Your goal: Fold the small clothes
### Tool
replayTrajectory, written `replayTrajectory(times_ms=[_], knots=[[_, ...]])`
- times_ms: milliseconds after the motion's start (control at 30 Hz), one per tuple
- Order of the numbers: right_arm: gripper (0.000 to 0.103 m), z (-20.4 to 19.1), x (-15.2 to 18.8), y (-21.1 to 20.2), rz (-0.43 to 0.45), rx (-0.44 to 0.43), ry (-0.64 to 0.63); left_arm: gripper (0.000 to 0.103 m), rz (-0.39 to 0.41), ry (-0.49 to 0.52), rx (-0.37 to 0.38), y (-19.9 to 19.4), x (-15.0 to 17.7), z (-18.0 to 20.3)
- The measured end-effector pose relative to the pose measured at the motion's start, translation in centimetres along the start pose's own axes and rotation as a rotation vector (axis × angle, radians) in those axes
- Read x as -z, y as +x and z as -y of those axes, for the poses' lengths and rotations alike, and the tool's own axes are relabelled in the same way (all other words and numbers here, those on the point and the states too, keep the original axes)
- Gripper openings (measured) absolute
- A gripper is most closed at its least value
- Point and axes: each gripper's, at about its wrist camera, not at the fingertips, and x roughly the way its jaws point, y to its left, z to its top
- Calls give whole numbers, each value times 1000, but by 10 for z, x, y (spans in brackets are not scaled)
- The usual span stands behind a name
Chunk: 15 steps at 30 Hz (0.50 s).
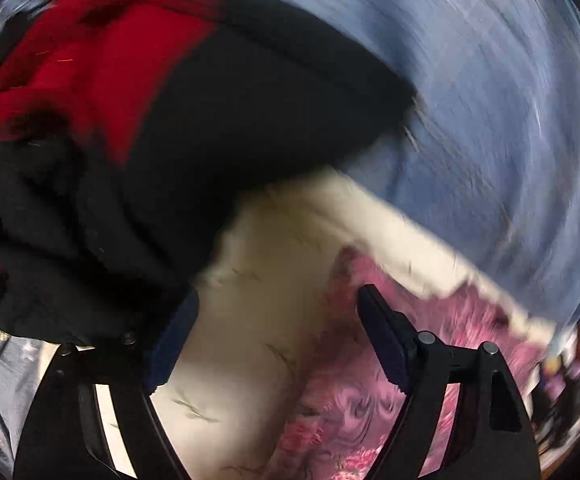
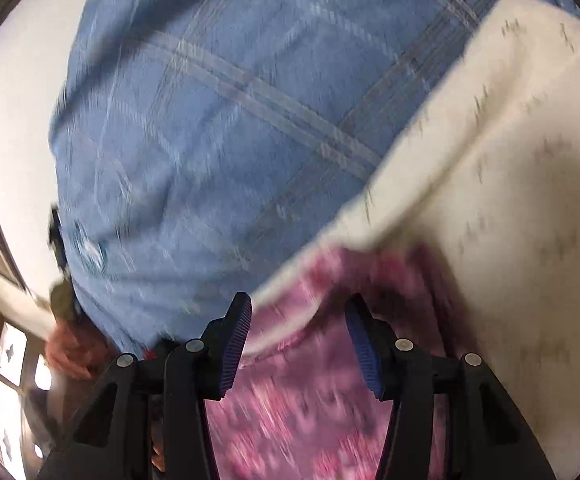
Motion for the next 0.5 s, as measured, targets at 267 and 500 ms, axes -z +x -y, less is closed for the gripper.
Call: replayTrajectory(times_ms=[267,500], knots=[[52,-4,0,-24,-25,136,-99,81,-90,238,42,-11,39,10],[54,21,65,-108,-64,208,-158,81,-119,213,98,-23,97,-16]])
